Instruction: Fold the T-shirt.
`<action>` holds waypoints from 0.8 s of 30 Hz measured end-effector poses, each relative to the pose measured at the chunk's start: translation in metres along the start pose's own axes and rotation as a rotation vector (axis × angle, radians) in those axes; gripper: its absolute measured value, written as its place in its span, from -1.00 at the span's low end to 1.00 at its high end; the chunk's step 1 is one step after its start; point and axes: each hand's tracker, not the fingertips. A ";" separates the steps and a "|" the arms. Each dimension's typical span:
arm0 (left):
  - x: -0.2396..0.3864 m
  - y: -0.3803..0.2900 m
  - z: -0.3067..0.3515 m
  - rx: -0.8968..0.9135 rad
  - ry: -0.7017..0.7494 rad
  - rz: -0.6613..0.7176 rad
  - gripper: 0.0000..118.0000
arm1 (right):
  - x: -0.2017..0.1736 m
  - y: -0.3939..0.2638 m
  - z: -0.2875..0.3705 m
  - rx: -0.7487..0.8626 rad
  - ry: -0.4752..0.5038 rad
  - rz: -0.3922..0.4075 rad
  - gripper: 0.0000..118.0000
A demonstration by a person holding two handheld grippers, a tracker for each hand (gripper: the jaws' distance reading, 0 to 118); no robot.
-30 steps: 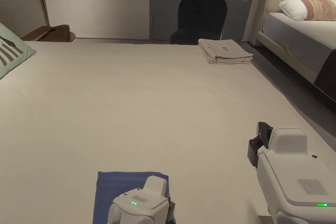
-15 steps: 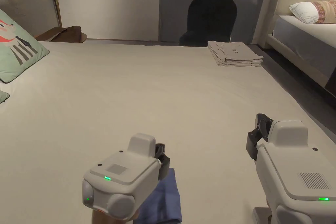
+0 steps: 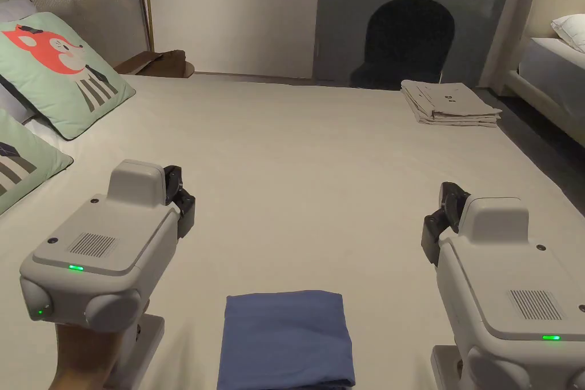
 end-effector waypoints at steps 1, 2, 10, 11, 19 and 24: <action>-0.005 -0.001 -0.001 -0.005 0.009 -0.002 -1.00 | -0.002 0.000 0.000 0.000 0.003 0.002 -1.00; -0.010 -0.003 -0.001 0.000 0.025 -0.003 -1.00 | -0.004 0.000 -0.001 -0.001 0.006 0.003 -1.00; -0.020 -0.006 -0.004 -0.012 0.044 0.046 -1.00 | -0.010 -0.002 -0.002 -0.009 0.023 0.002 -1.00; -0.020 -0.006 -0.005 -0.015 0.040 0.056 -1.00 | -0.011 -0.003 -0.002 -0.010 0.023 0.002 -1.00; -0.021 -0.008 -0.008 -0.024 0.027 0.075 -1.00 | -0.040 -0.049 -0.022 -0.194 0.112 -0.034 -1.00; -0.025 -0.009 -0.009 -0.031 0.021 0.084 -1.00 | -0.074 -0.109 -0.044 -0.404 0.190 0.007 -1.00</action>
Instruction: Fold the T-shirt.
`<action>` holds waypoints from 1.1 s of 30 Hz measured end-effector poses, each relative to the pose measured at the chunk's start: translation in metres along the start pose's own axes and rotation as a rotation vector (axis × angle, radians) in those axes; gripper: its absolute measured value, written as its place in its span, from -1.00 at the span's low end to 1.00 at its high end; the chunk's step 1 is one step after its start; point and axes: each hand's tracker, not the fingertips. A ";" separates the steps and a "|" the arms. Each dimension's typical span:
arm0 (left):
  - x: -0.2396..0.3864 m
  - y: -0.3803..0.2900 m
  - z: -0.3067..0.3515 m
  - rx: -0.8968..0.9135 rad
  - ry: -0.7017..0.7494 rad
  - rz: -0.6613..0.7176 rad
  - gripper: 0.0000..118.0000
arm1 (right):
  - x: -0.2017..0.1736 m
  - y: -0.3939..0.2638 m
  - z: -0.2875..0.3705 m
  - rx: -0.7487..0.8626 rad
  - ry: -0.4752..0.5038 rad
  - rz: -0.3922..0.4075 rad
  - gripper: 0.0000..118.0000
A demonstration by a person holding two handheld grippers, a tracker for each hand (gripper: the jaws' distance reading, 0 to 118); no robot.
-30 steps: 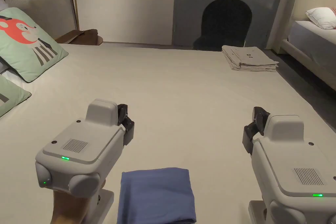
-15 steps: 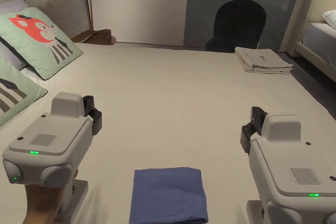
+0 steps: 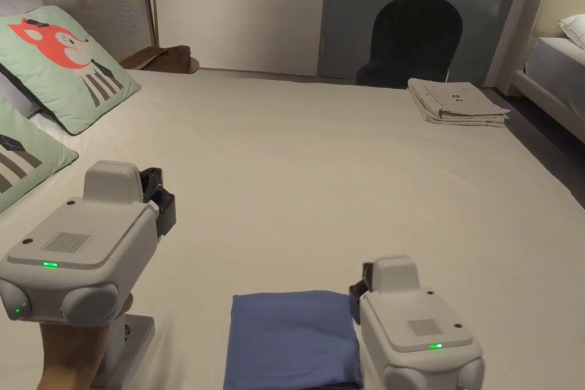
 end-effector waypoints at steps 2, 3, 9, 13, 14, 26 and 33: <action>-0.003 -0.001 -0.001 -0.003 -0.002 0.005 -1.00 | -0.010 -0.019 -0.017 -0.090 0.030 0.003 -1.00; -0.003 -0.001 -0.002 -0.003 -0.001 0.005 -1.00 | -0.014 -0.027 -0.024 -0.118 0.039 0.004 -1.00; -0.006 -0.008 -0.004 -0.029 -0.011 0.015 -1.00 | -0.032 -0.064 -0.048 -0.294 0.089 -0.007 -1.00; -0.006 -0.017 -0.008 -0.058 -0.023 0.024 -1.00 | -0.028 -0.074 -0.058 -0.309 0.069 -0.053 -1.00; -0.006 -0.020 -0.009 -0.070 -0.028 0.027 -1.00 | -0.027 -0.072 -0.057 -0.317 0.073 -0.059 -1.00; -0.003 -0.091 -0.058 -0.677 -0.383 0.480 0.13 | -0.024 -0.067 -0.057 -0.335 0.093 -0.045 -1.00; 0.011 -0.139 -0.085 -0.898 -0.446 0.511 0.86 | -0.020 -0.068 -0.058 -0.344 0.104 -0.083 -1.00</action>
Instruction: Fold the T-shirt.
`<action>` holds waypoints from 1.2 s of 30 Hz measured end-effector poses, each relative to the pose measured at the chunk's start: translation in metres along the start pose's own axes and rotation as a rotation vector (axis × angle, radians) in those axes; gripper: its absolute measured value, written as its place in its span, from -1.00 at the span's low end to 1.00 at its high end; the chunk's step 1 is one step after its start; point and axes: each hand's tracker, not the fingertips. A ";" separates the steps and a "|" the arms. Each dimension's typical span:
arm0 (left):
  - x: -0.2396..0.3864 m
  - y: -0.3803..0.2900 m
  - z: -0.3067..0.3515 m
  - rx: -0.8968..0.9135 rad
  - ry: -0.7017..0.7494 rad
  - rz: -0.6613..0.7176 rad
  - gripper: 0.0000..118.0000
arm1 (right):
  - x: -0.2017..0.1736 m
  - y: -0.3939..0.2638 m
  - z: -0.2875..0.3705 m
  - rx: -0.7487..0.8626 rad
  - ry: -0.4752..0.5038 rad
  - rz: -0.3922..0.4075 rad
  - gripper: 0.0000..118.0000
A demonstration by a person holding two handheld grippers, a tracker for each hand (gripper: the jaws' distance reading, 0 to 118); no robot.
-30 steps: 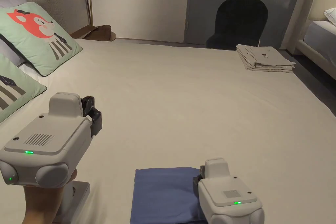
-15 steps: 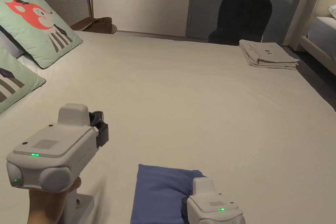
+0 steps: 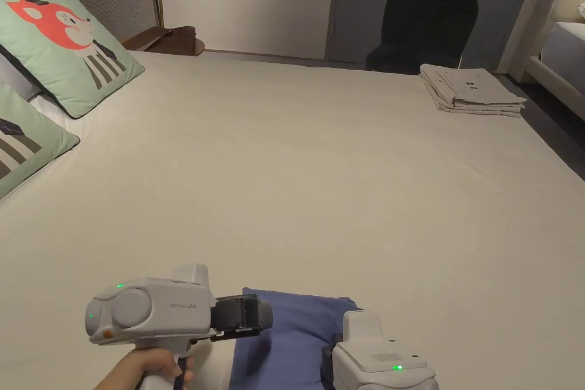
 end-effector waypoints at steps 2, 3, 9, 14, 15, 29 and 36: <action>-0.009 0.002 -0.014 -0.068 -0.031 0.027 0.85 | 0.000 0.001 0.000 -0.003 0.002 -0.001 -1.00; -0.013 0.001 -0.019 -0.079 -0.057 0.032 0.85 | 0.001 0.001 -0.001 -0.003 0.004 -0.003 -1.00; -0.018 -0.004 -0.030 -0.088 -0.123 0.039 -0.21 | 0.003 0.000 -0.001 -0.003 0.015 -0.023 -1.00; -0.024 -0.005 -0.033 -0.095 -0.160 0.099 -0.40 | 0.006 0.000 0.000 0.002 0.027 -0.030 -1.00; -0.027 -0.006 -0.033 -0.104 -0.197 0.141 -0.65 | 0.006 -0.001 0.001 0.006 0.030 -0.031 -1.00; -0.030 0.031 0.006 -0.094 -0.101 -0.024 -0.71 | -0.014 0.044 0.051 0.222 0.010 -0.005 -1.00; -0.077 0.068 0.067 -0.060 0.049 -0.096 -0.71 | -0.048 0.097 0.079 0.403 0.026 0.042 -1.00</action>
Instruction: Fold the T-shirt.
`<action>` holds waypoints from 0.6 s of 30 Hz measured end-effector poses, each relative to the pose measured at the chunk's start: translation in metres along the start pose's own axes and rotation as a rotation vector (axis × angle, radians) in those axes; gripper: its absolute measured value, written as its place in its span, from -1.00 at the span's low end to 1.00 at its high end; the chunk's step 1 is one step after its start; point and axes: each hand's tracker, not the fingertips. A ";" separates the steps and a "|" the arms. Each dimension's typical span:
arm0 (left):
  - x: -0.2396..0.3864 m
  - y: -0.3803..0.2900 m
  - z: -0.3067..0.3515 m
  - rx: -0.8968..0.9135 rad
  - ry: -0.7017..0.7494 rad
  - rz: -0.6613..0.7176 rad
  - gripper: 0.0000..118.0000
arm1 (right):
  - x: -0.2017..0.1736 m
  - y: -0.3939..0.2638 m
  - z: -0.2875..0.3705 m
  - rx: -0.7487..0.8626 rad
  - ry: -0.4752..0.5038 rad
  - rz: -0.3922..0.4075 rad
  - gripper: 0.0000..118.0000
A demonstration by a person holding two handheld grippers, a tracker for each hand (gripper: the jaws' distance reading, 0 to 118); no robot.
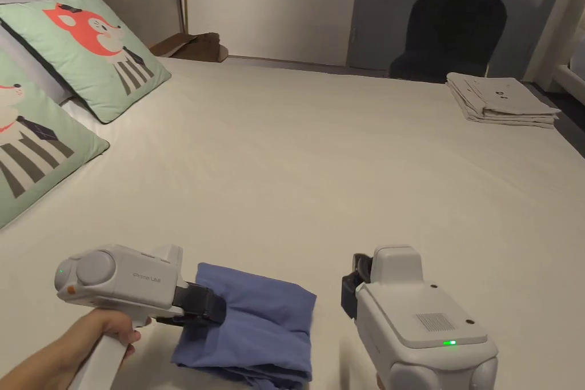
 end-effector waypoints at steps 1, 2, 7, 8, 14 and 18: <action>-0.011 0.005 0.011 -0.002 0.027 -0.012 -0.71 | -0.008 0.008 -0.003 0.018 0.011 0.001 -1.00; -0.023 0.008 0.022 0.000 0.047 -0.015 -0.71 | -0.015 0.014 -0.005 0.030 0.024 0.008 -1.00; -0.097 0.021 0.081 0.026 0.185 0.015 -0.71 | -0.062 0.033 -0.024 0.071 0.077 0.029 -1.00; -0.114 0.023 0.092 0.027 0.214 0.039 -0.71 | -0.071 0.035 -0.028 0.074 0.082 0.027 -1.00; -0.210 0.025 0.158 0.062 0.376 0.135 -0.71 | -0.120 0.042 -0.057 0.089 0.139 0.028 -1.00; -0.249 0.023 0.181 0.078 0.457 0.185 -0.71 | -0.142 0.043 -0.071 0.090 0.160 0.051 -1.00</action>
